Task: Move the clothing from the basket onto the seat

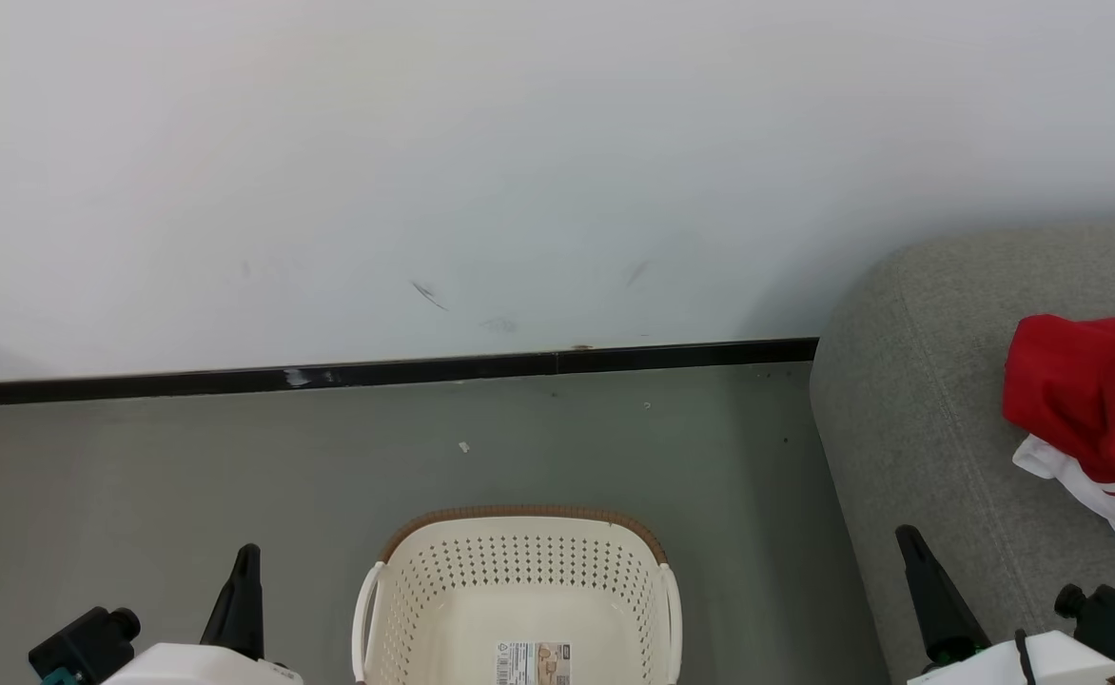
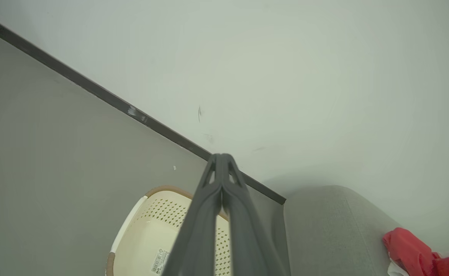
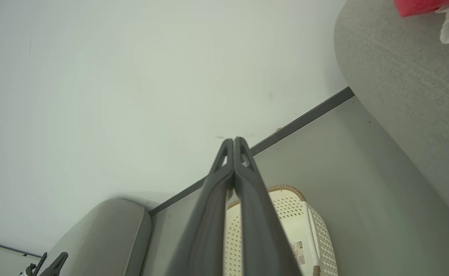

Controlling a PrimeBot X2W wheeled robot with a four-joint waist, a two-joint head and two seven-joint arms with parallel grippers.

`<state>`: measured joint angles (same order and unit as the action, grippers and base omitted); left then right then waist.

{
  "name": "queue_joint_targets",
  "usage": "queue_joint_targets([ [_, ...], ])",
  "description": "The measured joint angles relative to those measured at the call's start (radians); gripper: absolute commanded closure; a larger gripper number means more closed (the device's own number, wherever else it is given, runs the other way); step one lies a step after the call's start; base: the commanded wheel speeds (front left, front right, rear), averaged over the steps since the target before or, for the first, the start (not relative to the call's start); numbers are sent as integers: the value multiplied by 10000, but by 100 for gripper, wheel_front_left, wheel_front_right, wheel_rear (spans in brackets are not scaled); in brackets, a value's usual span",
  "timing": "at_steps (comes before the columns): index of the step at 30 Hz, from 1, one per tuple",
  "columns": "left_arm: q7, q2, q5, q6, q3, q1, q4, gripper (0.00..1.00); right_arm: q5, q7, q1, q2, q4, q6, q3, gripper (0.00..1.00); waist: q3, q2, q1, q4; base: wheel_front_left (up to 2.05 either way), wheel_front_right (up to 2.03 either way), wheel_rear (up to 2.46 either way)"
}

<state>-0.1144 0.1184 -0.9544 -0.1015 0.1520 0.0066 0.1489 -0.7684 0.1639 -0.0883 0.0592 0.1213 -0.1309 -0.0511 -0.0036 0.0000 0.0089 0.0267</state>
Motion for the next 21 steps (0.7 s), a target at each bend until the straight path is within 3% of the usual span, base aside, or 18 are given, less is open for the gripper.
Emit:
queue_joint_targets([
  [21, 665, -215, -2196, 548, -669, -80, 159, 100, -3200, -510, 378, 238, 523, 0, 111, 100, 35, 0, -71, -89, 0, 0, 0],
])
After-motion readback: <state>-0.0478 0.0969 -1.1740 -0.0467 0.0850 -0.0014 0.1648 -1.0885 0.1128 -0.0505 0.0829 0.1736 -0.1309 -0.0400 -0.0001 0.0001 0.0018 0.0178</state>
